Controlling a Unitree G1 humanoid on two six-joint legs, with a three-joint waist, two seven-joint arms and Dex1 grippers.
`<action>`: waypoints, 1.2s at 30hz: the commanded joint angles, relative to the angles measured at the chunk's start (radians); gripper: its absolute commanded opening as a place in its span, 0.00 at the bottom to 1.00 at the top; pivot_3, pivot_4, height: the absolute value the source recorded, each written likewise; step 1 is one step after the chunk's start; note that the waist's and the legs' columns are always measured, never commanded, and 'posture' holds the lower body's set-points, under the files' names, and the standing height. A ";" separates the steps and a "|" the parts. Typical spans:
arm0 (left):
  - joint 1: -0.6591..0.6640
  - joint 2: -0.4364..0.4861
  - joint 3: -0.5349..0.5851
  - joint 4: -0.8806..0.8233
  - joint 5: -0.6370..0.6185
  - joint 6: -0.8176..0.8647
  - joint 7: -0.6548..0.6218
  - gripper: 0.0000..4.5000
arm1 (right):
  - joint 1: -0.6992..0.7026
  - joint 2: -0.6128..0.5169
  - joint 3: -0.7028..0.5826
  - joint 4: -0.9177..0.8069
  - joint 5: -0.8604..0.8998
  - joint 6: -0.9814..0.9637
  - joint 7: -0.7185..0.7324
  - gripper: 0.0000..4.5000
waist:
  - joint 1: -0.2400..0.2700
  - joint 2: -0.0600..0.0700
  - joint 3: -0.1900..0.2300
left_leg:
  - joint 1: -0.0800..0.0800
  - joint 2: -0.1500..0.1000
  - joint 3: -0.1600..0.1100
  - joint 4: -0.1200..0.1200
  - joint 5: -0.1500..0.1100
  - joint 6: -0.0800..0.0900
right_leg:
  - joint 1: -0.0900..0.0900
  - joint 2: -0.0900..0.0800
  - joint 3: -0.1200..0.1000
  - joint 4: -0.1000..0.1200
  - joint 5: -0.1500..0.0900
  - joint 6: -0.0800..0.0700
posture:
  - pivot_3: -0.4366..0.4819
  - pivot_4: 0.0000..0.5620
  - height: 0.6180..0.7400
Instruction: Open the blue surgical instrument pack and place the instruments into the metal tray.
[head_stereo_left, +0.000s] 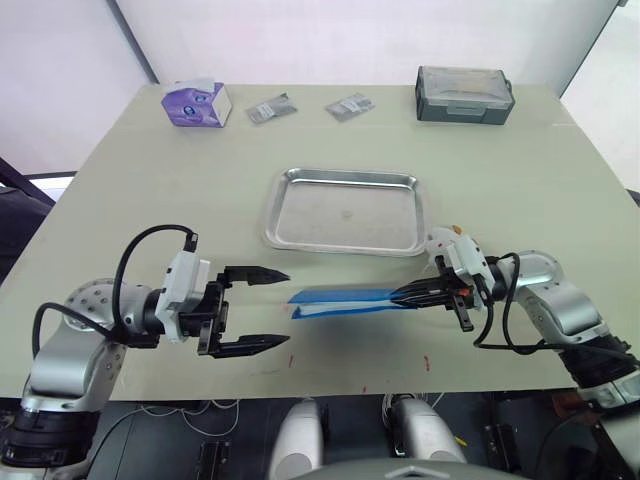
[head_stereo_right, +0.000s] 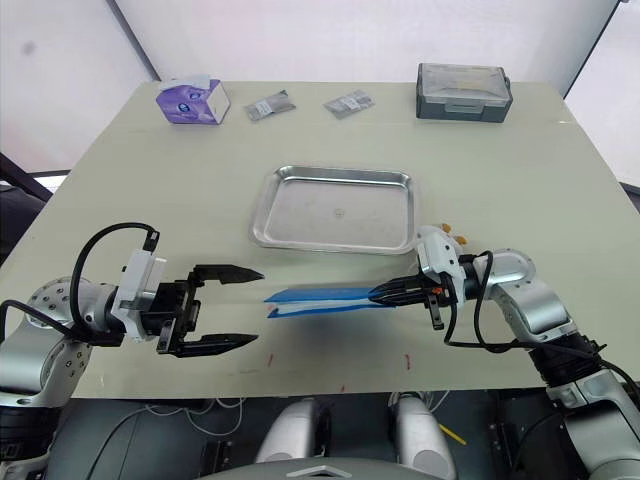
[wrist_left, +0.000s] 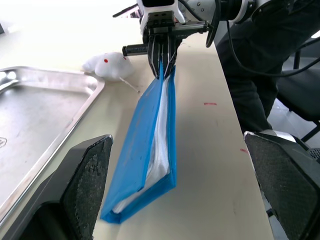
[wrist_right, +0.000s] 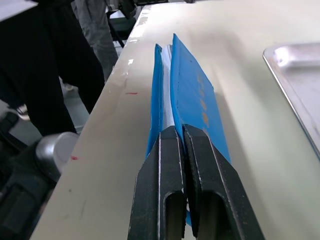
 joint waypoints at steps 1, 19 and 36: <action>-0.036 -0.032 -0.033 0.054 0.024 -0.033 0.002 1.00 | -0.048 0.021 -0.044 0.015 0.021 0.037 0.017 0.01 | 0.001 0.000 0.000 | 0.000 0.000 0.000 0.000 0.000 0.000 | 0.000 0.000 0.000 0.000 0.000 0.000 | 0.48 0.27 0.93; -0.264 -0.231 -0.189 0.484 0.214 -0.246 -0.015 0.84 | -0.126 0.081 -0.075 0.116 -0.009 0.134 0.052 0.00 | 0.002 0.000 0.000 | -0.012 0.000 -0.006 0.006 0.000 0.000 | -0.006 0.000 -0.005 0.000 0.000 0.000 | 0.48 0.27 0.93; -0.286 -0.274 -0.195 0.517 0.224 -0.248 -0.027 0.00 | -0.115 0.080 -0.135 0.049 -0.010 0.159 0.029 0.39 | 0.001 0.000 0.000 | -0.013 -0.001 -0.010 0.011 0.000 0.000 | -0.005 0.000 -0.007 0.004 0.000 0.000 | 0.48 0.27 0.93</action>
